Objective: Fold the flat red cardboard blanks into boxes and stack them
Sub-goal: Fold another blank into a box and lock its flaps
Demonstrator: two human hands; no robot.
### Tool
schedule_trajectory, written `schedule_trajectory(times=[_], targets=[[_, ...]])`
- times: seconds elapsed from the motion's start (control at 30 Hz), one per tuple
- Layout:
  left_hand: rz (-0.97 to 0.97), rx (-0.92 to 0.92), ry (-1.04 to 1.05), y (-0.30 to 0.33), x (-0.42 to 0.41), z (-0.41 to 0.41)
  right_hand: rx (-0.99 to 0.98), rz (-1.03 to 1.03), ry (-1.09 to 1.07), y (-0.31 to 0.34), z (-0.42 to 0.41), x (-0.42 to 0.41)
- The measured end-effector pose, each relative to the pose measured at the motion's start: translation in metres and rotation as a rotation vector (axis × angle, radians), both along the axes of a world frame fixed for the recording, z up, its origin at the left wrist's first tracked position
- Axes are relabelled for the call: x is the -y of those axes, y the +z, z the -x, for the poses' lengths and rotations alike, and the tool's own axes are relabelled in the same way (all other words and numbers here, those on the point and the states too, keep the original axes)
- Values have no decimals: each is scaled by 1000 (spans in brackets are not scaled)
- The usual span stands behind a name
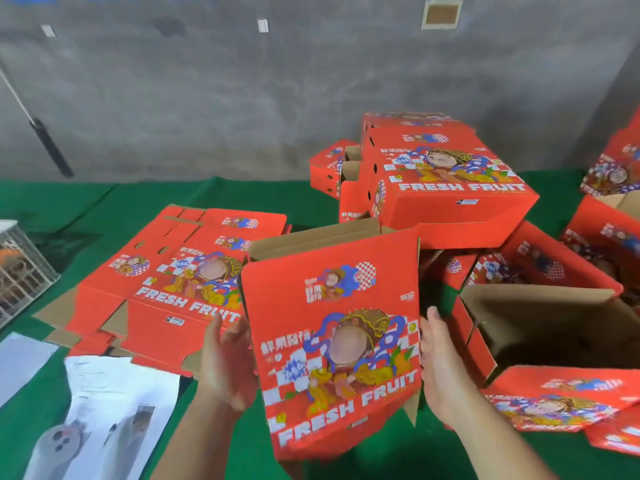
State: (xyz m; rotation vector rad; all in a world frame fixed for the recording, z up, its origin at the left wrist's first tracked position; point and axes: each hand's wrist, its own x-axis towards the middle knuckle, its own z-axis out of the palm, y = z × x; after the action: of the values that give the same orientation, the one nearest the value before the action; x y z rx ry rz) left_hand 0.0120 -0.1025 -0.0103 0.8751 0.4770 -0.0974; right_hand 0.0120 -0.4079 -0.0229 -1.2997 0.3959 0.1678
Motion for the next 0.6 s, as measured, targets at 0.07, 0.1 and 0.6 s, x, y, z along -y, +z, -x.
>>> schedule_trajectory(times=[0.07, 0.1, 0.6], targets=[[-51, 124, 47, 4, -6, 7, -19, 123, 13, -5, 1, 1], [-154, 168, 15, 3, -8, 10, -16, 192, 36, -8, 1, 1], [-588, 173, -89, -51, -6, 74, 141, 140, 146, -15, 23, -6]])
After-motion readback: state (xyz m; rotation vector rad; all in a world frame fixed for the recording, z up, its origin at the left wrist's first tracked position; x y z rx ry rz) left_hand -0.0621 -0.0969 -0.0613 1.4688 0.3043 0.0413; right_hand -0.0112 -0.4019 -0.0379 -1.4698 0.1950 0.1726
